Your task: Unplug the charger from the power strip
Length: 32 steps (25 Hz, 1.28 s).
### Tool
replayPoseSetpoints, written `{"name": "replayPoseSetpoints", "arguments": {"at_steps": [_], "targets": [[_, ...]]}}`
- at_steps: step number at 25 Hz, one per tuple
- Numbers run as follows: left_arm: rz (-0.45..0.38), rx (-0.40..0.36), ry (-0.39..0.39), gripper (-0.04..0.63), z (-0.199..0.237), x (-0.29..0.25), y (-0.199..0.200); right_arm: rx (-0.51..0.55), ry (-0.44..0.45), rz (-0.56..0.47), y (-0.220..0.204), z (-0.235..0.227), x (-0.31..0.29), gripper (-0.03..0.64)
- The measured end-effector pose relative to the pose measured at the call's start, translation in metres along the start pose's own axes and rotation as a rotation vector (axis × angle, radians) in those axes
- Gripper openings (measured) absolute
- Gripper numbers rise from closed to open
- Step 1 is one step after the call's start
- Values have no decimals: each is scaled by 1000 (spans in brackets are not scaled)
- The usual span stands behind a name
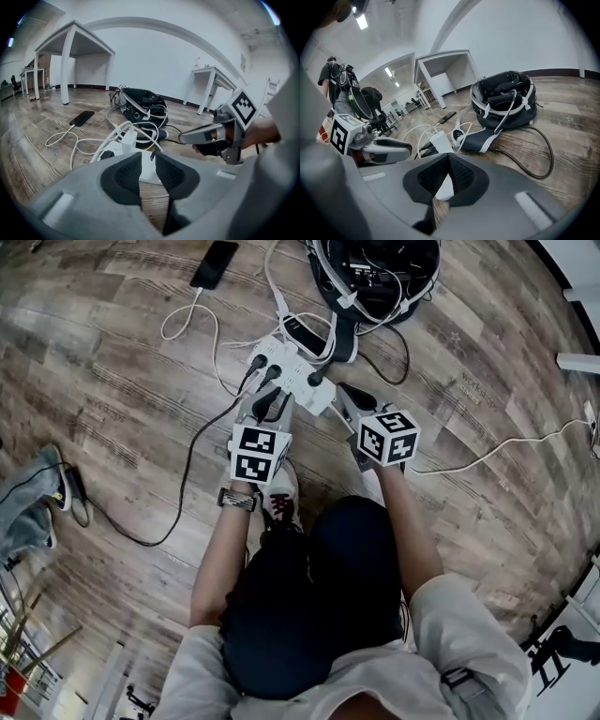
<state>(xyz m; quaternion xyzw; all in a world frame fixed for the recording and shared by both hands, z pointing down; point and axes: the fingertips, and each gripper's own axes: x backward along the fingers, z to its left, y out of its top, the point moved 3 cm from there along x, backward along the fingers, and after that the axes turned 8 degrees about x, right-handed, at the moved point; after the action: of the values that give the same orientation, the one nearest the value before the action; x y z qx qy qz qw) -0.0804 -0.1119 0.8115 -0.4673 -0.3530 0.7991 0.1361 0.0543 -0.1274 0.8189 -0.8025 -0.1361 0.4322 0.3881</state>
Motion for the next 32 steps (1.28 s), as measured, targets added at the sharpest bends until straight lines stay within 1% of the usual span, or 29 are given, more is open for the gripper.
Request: {"name": "replayPoseSetpoints", "arguments": {"at_steps": [3, 8, 11, 13, 16, 20, 25, 29, 32], "targets": [[8, -7, -18, 97, -2, -11, -12, 25, 15, 26, -15, -2, -10, 2], [29, -5, -65, 150, -9, -23, -21, 77, 24, 65, -35, -4, -21, 3], [27, -24, -77, 161, -13, -33, -22, 113, 36, 77, -41, -6, -27, 2], [17, -46, -69, 164, -15, -41, -25, 119, 45, 89, -45, -9, -31, 2], [25, -94, -50, 170, -15, -50, -34, 123, 50, 114, -53, -12, -35, 2], [38, -115, -53, 173, -16, -58, -39, 128, 69, 130, -61, -14, -37, 2], [87, -151, -4, 172, -15, -65, -45, 104, 91, 138, -69, -12, -40, 2], [83, -132, 10, 170, -16, -71, -45, 95, 87, 120, -69, -13, -40, 2], [77, -123, 38, 159, -17, -74, -44, 97, 83, 122, -68, -12, -40, 2]]}}
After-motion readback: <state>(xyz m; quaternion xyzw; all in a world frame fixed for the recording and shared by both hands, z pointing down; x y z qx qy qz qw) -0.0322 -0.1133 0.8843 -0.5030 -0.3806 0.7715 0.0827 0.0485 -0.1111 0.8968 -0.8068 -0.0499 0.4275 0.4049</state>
